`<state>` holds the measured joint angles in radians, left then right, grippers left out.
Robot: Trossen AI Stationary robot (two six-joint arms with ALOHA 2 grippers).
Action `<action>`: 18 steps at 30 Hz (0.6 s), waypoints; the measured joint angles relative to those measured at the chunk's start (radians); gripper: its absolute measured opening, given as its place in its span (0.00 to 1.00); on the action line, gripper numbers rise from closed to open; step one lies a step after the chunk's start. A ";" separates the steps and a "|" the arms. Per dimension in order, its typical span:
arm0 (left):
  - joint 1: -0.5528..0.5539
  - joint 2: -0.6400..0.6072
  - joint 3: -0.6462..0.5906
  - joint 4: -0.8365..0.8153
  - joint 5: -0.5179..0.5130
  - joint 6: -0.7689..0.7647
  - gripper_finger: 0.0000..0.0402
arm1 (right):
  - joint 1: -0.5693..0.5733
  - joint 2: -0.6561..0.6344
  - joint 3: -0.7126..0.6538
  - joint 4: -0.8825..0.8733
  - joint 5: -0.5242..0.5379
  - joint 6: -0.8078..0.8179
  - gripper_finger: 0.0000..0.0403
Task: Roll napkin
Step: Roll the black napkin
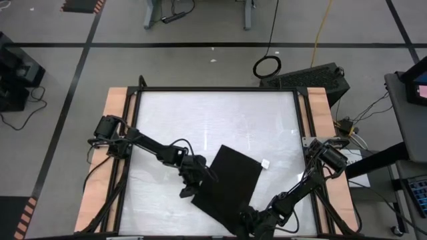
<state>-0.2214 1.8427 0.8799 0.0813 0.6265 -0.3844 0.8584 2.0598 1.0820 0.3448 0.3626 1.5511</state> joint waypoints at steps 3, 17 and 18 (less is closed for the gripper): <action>-0.012 0.000 0.000 -0.008 0.000 0.007 0.07 | -0.004 0.000 0.000 0.001 -0.012 0.009 0.02; -0.014 -0.006 -0.003 -0.075 -0.040 0.054 0.41 | -0.014 0.002 0.000 -0.017 -0.087 0.062 0.02; -0.013 -0.012 -0.003 -0.079 -0.040 0.058 0.42 | -0.015 0.002 0.000 -0.018 -0.088 0.062 0.02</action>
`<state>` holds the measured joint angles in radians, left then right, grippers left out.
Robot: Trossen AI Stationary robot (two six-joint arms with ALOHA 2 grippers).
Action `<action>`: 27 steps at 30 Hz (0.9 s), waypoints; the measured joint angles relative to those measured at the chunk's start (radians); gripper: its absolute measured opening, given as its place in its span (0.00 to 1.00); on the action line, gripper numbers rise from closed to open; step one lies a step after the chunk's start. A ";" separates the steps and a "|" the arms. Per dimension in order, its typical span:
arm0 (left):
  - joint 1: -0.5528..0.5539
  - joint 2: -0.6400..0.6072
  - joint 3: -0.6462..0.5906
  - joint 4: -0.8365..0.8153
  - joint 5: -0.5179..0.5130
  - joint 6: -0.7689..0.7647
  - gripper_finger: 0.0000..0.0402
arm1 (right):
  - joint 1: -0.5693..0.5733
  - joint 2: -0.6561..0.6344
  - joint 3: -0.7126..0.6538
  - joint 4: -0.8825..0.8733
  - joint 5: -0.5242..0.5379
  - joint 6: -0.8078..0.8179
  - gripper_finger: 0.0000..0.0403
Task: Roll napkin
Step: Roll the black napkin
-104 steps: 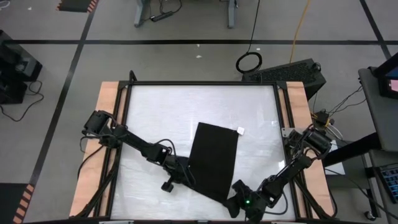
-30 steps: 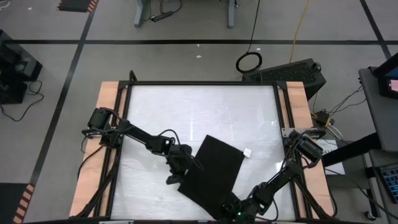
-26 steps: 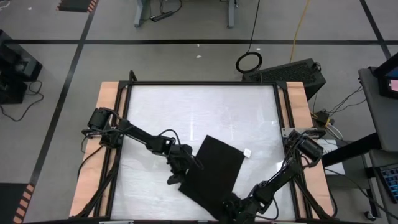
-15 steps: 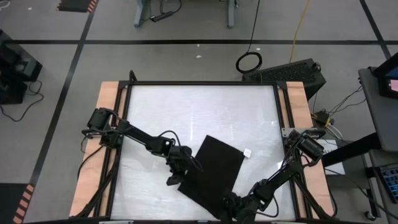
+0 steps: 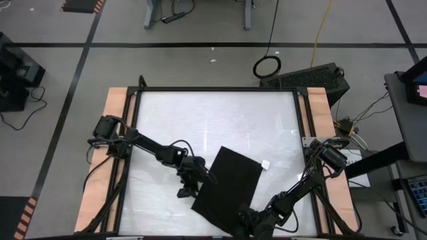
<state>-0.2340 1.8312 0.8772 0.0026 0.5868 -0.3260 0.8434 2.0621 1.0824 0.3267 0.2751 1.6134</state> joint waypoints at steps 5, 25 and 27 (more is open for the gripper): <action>0.001 -0.056 0.011 -0.036 0.007 0.077 0.43 | -0.010 0.000 0.000 -0.007 -0.013 0.019 0.02; -0.181 -0.081 0.033 -0.002 -0.157 0.446 0.48 | -0.023 0.000 -0.001 -0.007 -0.022 0.028 0.02; -0.182 -0.064 0.033 0.015 -0.152 0.445 0.52 | -0.023 0.000 -0.002 -0.005 -0.020 0.028 0.02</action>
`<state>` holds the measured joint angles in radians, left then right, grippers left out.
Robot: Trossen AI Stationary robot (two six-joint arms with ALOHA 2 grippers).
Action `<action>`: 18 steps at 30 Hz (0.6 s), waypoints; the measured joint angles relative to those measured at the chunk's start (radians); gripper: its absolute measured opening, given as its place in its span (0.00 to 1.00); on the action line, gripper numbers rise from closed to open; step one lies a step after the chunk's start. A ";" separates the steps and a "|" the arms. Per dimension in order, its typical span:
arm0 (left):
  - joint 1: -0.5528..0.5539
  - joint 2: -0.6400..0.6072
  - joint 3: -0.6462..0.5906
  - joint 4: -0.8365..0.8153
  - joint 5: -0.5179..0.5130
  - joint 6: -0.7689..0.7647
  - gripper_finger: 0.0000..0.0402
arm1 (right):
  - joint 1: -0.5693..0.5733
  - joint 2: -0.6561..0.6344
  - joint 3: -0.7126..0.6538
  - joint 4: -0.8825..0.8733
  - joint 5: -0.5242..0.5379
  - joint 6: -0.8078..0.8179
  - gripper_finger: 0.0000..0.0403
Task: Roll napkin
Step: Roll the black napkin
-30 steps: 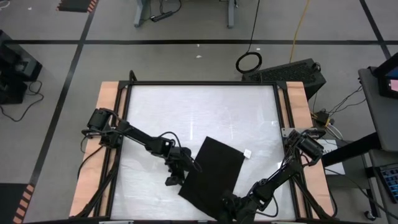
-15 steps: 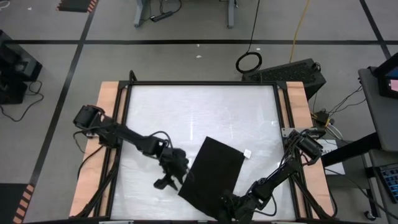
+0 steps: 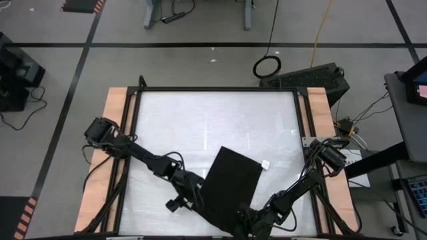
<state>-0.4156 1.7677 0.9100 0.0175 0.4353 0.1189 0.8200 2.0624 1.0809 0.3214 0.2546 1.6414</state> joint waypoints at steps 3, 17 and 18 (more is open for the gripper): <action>-0.005 0.019 0.000 0.033 0.009 0.001 0.56 | 0.000 0.000 0.000 0.000 0.000 0.001 0.02; -0.036 0.089 0.001 0.050 -0.153 -0.031 0.52 | -0.001 0.000 0.000 0.004 0.005 0.000 0.02; -0.035 0.089 0.001 0.050 -0.162 -0.031 0.49 | -0.001 0.000 0.000 0.006 0.005 -0.002 0.02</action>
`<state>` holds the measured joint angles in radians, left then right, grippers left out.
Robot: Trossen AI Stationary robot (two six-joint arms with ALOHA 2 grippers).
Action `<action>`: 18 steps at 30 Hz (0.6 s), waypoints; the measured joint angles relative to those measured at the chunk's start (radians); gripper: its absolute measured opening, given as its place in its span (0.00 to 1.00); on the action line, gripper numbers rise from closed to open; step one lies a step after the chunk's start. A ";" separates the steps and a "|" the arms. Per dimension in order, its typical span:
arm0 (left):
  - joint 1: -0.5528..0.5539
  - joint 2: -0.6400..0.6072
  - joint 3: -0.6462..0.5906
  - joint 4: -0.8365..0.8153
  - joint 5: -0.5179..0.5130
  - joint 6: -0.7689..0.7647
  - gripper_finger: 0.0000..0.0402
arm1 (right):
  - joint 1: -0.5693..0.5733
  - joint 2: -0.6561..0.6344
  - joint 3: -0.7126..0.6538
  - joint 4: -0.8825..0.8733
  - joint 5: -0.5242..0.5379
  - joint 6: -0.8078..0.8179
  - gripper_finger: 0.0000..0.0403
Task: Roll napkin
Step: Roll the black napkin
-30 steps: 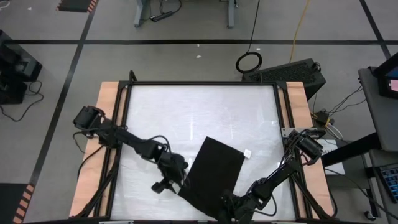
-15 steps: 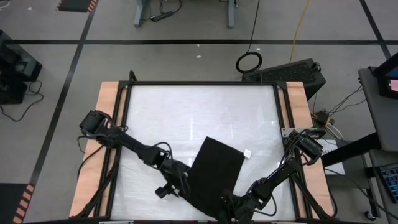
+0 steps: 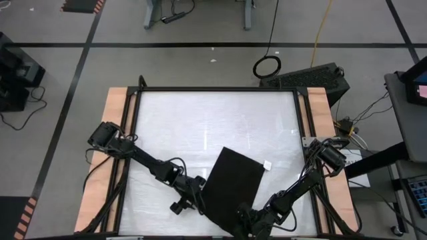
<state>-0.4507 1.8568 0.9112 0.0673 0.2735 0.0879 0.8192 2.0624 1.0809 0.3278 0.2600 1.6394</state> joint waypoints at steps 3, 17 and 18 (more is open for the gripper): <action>0.001 0.001 0.000 -0.002 -0.010 0.005 0.35 | 0.001 0.000 0.000 0.021 0.000 -0.028 0.04; 0.033 0.002 0.001 -0.060 0.100 -0.013 0.01 | 0.047 -0.125 -0.004 -0.258 -0.002 -0.182 0.46; 0.038 0.002 0.001 -0.064 0.115 -0.025 0.01 | 0.051 -0.140 -0.003 -0.309 0.010 -0.176 0.47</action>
<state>-0.4127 1.8584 0.9121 0.0037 0.3888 0.0633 0.8703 1.9225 1.0779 0.0192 0.2698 1.4637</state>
